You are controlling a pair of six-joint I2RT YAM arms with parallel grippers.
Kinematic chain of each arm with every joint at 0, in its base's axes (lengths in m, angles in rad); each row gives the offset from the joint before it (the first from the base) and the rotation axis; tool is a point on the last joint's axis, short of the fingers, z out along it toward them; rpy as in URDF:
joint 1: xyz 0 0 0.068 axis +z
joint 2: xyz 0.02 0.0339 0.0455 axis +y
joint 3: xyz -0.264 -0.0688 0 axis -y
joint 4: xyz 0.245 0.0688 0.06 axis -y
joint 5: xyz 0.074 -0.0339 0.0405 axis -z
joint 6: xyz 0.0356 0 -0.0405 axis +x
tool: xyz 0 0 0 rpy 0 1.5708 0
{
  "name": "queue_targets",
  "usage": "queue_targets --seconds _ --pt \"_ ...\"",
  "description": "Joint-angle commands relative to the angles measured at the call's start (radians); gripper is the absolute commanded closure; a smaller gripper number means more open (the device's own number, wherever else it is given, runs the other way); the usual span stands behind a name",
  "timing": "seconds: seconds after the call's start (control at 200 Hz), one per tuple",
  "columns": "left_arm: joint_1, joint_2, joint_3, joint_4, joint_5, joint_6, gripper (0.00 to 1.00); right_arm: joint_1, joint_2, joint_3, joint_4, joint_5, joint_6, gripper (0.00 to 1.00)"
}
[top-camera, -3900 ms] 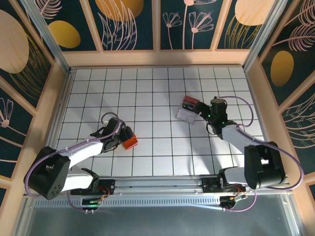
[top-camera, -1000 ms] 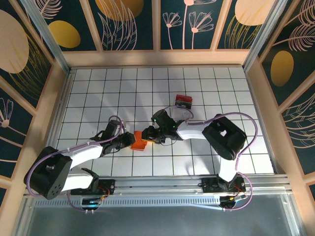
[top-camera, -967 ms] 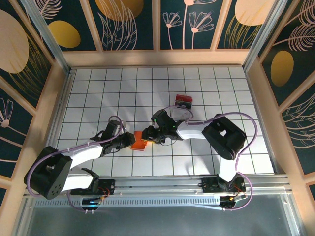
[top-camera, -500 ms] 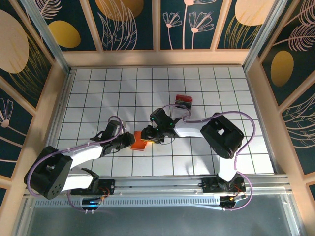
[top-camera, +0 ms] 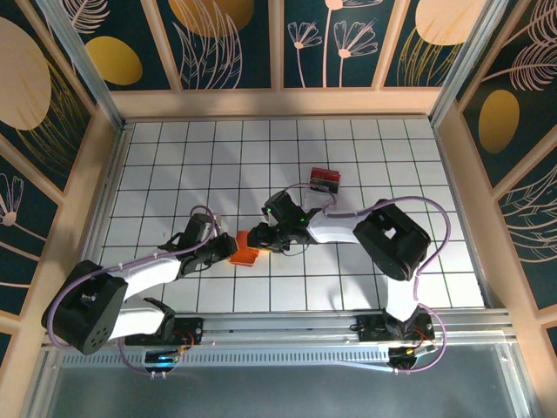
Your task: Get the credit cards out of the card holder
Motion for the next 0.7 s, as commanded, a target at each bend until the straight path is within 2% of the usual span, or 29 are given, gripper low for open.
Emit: queue_targets --seconds 0.0,0.095,0.28,0.43,0.606,0.696 --pt "-0.011 -0.018 -0.015 0.007 0.041 -0.032 0.9 0.025 -0.027 0.006 -0.011 0.103 -0.03 0.51" --pt "-0.011 -0.017 -0.018 -0.005 0.027 -0.039 0.91 0.021 -0.043 0.019 -0.08 0.188 -0.014 0.51" --pt "-0.011 -0.005 -0.015 -0.007 0.023 -0.038 0.92 0.019 -0.033 0.031 -0.093 0.231 -0.003 0.51" --pt "-0.011 0.008 -0.017 0.0 0.023 -0.039 0.92 0.009 -0.013 0.035 -0.037 0.217 -0.026 0.51" --pt "-0.011 0.023 -0.016 0.013 0.033 -0.035 0.92 0.002 0.012 0.04 0.05 0.144 -0.068 0.51" --pt "-0.011 0.031 -0.016 0.022 0.035 -0.034 0.93 0.003 0.021 0.046 0.077 0.108 -0.094 0.54"
